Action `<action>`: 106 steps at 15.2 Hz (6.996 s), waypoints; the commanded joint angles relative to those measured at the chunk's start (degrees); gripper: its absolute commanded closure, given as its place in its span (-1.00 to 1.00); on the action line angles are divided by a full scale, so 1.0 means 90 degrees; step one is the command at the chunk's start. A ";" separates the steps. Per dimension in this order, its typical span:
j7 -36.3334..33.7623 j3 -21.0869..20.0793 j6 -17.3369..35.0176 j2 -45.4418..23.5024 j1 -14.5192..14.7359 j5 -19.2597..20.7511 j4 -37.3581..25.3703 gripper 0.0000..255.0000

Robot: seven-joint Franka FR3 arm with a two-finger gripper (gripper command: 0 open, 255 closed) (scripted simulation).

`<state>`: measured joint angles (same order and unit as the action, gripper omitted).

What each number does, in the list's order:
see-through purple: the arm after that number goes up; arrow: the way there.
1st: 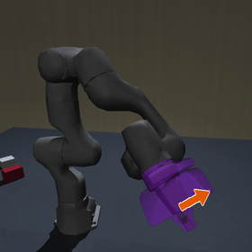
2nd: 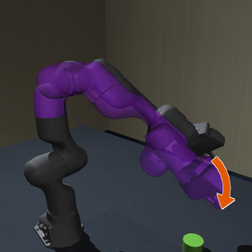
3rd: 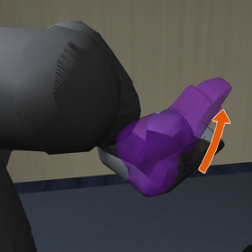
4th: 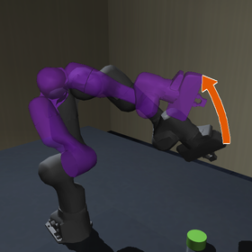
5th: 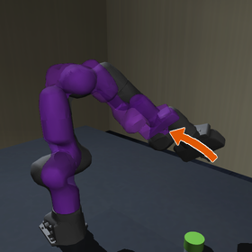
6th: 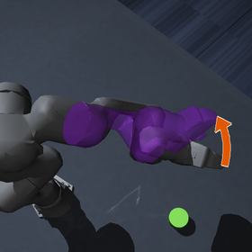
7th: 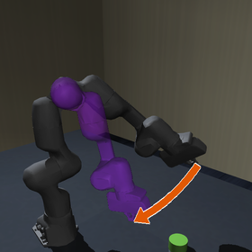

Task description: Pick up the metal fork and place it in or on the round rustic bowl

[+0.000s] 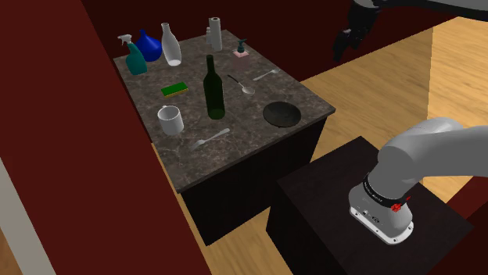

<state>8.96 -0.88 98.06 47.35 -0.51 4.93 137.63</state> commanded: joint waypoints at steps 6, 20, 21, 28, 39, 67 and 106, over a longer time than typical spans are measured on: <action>0.0233 -0.0118 0.0976 -0.0799 0.0307 -0.0103 0.0159 -1.00; 0.0895 -0.0589 0.3314 -0.3498 0.1042 -0.0238 -0.0246 -1.00; 0.0936 -0.0630 0.3448 -0.3703 0.1086 -0.0231 -0.0318 -1.00; 0.1177 -0.0937 0.4248 -0.5138 0.1373 -0.0069 -0.0954 -1.00; 0.1392 -0.1300 0.4994 -0.7355 0.1934 0.0559 -0.2364 -1.00; 0.1662 -0.1312 0.5489 -1.0103 0.2874 0.1347 -0.4523 1.00; 0.2645 -0.1749 0.4902 -0.7891 0.1853 0.0636 -0.2949 1.00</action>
<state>31.50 -16.47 141.13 -25.32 17.45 11.23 108.49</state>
